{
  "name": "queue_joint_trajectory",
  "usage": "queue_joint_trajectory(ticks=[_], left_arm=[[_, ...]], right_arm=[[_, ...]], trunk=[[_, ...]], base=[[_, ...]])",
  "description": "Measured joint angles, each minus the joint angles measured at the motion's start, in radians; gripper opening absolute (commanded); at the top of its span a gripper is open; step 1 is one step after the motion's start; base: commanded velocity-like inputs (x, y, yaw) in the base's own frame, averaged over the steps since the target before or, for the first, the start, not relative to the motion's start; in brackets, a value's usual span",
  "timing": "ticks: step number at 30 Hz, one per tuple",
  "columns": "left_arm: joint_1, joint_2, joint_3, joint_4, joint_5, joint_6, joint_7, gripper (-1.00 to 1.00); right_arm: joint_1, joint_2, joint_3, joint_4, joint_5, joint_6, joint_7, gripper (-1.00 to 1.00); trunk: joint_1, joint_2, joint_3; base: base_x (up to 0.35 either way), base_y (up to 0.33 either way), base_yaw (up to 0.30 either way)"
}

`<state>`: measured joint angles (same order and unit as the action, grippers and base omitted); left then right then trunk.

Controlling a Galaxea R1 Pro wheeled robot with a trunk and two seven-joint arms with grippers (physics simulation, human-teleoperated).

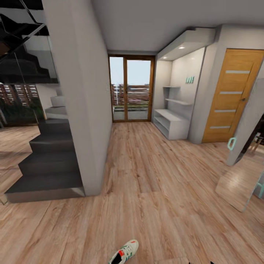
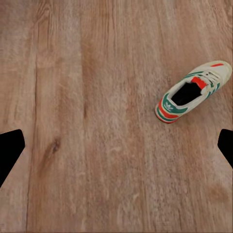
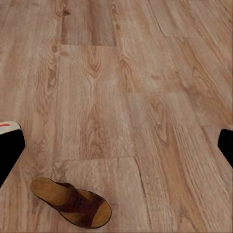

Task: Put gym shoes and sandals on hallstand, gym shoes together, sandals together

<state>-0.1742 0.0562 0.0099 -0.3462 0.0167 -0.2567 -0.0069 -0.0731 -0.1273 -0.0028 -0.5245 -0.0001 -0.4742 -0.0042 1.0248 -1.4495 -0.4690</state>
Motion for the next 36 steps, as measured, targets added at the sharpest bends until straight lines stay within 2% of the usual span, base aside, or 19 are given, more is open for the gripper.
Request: queue_joint_trajectory(ticks=[24, 36], left_arm=[[0.000, 0.001, 0.000, 0.000, 0.000, 0.000, 0.000, 1.00], [0.000, -0.001, 0.000, 0.000, 0.000, 0.000, 0.000, 1.00]], right_arm=[[0.000, 0.002, 0.000, 0.000, 0.000, 0.000, 0.000, 1.00], [0.000, 0.001, 0.000, -0.001, 0.000, 0.000, 0.000, 1.00]], trunk=[[0.000, 0.000, 0.000], [0.000, 0.000, 0.000]], base=[[0.251, 0.231, 0.000], [0.113, 0.081, 0.000]])
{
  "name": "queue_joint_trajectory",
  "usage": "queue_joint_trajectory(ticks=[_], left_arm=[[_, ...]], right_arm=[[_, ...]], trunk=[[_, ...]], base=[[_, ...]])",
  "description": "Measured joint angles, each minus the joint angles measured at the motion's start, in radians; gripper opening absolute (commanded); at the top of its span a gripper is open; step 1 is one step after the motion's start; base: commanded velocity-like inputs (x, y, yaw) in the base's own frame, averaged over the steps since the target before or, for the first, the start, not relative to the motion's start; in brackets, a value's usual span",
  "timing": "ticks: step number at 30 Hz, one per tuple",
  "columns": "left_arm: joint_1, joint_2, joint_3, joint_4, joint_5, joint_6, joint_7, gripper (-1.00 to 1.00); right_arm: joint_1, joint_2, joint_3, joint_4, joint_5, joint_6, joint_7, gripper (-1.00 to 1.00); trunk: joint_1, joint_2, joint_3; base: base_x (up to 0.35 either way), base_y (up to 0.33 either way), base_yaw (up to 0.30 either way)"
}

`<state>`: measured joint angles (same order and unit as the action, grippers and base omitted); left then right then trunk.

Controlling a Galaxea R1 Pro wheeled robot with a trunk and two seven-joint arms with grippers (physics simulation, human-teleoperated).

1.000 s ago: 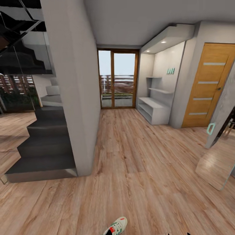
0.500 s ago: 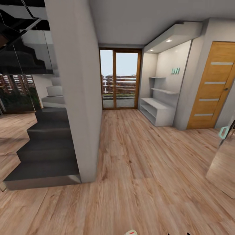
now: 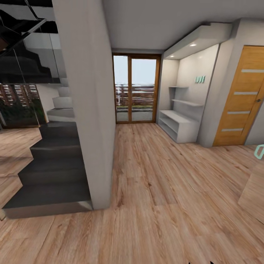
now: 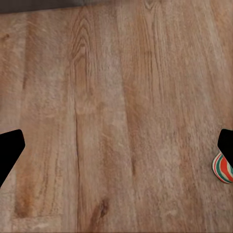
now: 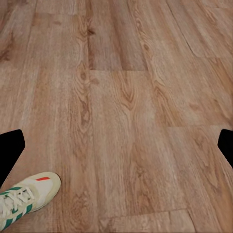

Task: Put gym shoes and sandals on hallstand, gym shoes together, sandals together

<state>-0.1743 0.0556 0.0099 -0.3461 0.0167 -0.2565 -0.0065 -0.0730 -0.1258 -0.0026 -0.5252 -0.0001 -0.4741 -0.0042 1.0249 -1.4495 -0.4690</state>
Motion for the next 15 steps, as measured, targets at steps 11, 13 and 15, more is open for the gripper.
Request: queue_joint_trajectory(ticks=[11, 13, 15], left_arm=[[0.000, 0.000, 0.000, 0.000, 0.000, 0.000, 0.000, 1.00], [0.000, 0.000, 0.000, 0.000, 0.000, 0.000, 0.000, 1.00], [0.000, 0.000, 0.000, 0.000, 0.000, 0.000, 0.000, 1.00]], right_arm=[[0.000, 0.000, 0.000, 0.000, 0.000, 0.000, 0.000, 1.00], [0.000, 0.000, 0.000, 0.000, 0.000, 0.000, 0.000, 1.00], [0.000, 0.000, 0.000, 0.000, 0.000, 0.000, 0.000, 1.00]], trunk=[[0.000, 0.000, 0.000], [0.000, 0.000, 0.000], [0.000, 0.000, 0.000]], base=[[0.006, 0.003, 0.000], [0.000, 0.000, 0.000], [0.000, 0.000, 0.000]])
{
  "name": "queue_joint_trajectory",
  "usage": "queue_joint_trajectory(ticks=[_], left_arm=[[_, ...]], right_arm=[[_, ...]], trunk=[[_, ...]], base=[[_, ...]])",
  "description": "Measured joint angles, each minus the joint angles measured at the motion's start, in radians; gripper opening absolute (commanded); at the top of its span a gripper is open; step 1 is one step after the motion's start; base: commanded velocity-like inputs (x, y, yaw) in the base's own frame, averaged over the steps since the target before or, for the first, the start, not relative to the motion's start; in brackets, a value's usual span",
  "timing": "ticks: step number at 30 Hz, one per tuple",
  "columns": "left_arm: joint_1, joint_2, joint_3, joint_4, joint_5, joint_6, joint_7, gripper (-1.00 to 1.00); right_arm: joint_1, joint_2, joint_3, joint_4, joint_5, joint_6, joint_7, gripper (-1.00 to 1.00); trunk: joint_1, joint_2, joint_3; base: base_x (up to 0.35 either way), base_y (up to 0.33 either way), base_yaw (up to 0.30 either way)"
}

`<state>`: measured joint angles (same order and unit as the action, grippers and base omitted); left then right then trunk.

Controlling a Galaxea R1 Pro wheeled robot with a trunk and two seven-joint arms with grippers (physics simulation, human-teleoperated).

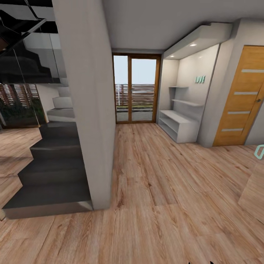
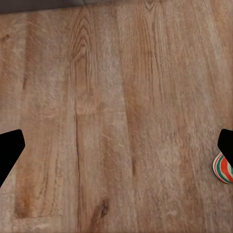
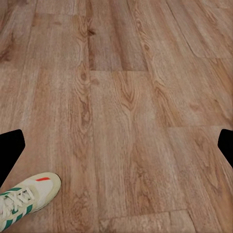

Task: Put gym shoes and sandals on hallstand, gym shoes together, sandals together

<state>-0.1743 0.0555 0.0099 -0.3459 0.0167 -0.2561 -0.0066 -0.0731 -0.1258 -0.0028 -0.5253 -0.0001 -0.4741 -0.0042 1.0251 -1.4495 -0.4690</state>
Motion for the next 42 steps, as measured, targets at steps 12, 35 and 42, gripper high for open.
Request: queue_joint_trajectory(ticks=[12, 35, 42], left_arm=[[0.000, 0.000, 0.000, 0.000, 0.000, 0.000, 0.000, 1.00], [0.000, 0.000, 0.000, 0.000, 0.000, 0.000, 0.001, 1.00], [0.000, 0.000, 0.000, 0.000, 0.000, 0.000, 0.001, 1.00]], right_arm=[[0.000, 0.000, 0.000, 0.000, 0.000, 0.000, 0.000, 1.00], [0.000, 0.000, 0.000, 0.000, 0.000, 0.000, 0.000, 1.00], [0.000, 0.000, 0.000, 0.000, 0.000, 0.000, 0.000, 1.00]], trunk=[[0.000, 0.000, 0.000], [0.000, 0.000, 0.003], [0.000, 0.000, 0.000]], base=[[0.000, 0.000, 0.000], [0.000, 0.000, -0.158], [0.000, 0.000, -0.248]])
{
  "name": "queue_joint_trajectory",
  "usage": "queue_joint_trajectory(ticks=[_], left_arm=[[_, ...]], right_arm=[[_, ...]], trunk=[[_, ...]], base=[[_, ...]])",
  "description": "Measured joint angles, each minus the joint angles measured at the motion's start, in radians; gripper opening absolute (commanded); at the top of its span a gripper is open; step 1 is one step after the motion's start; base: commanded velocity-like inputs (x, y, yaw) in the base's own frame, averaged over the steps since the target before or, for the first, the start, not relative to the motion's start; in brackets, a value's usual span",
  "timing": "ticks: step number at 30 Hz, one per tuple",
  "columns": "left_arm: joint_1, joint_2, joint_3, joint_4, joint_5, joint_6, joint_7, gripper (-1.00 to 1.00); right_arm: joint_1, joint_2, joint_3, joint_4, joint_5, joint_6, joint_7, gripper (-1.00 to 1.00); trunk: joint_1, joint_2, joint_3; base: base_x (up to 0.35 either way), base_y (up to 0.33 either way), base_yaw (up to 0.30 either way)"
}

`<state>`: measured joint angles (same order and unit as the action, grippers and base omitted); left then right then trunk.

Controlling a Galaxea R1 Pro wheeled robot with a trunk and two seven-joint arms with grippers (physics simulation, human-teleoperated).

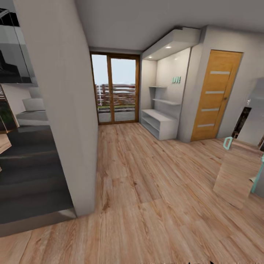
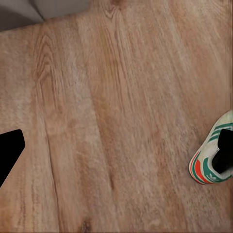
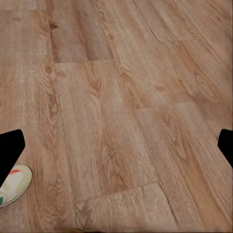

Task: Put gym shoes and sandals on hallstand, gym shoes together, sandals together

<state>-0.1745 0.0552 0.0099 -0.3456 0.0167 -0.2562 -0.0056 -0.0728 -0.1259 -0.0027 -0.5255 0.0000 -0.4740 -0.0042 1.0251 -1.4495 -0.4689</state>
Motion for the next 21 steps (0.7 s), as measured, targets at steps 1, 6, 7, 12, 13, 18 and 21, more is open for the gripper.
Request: queue_joint_trajectory(ticks=[1, 6, 7, 12, 13, 18, 21], left_arm=[[0.000, 0.000, 0.000, 0.000, 0.000, 0.000, 0.000, 1.00], [0.000, 0.000, 0.000, 0.000, 0.000, 0.000, 0.000, 1.00], [0.000, 0.000, 0.000, -0.001, 0.000, 0.000, 0.000, 1.00], [0.000, 0.000, 0.000, -0.002, 0.000, 0.000, 0.001, 1.00], [0.000, 0.000, 0.000, -0.002, 0.000, 0.000, 0.001, 1.00], [0.000, 0.000, -0.001, -0.001, -0.001, 0.000, 0.001, 1.00], [0.000, 0.000, -0.001, -0.002, 0.000, 0.000, 0.001, 1.00]], right_arm=[[0.000, 0.000, 0.000, 0.000, 0.000, 0.000, 0.000, 1.00], [0.000, 0.000, 0.000, 0.000, 0.000, 0.000, 0.000, 1.00], [0.000, 0.000, 0.000, 0.000, 0.000, 0.000, 0.000, 1.00], [0.000, 0.000, 0.001, -0.001, -0.001, 0.000, 0.000, 1.00], [0.000, 0.000, 0.001, -0.001, -0.001, 0.000, 0.000, 1.00], [0.000, 0.001, 0.001, -0.004, -0.002, 0.000, 0.000, 1.00], [0.000, 0.001, 0.001, -0.006, -0.001, 0.000, 0.000, 1.00]], trunk=[[0.000, 0.000, -0.001], [0.000, 0.000, -0.006], [0.000, 0.000, -0.007], [0.000, 0.000, -0.009], [0.000, 0.000, -0.009], [0.000, 0.000, -0.010], [0.000, 0.000, -0.010]], base=[[0.000, 0.000, -0.223], [0.000, 0.000, -0.194], [0.000, 0.000, -0.110], [0.000, 0.000, -0.051], [0.000, 0.000, -0.012], [0.000, 0.000, -0.005], [0.000, 0.000, -0.002]])
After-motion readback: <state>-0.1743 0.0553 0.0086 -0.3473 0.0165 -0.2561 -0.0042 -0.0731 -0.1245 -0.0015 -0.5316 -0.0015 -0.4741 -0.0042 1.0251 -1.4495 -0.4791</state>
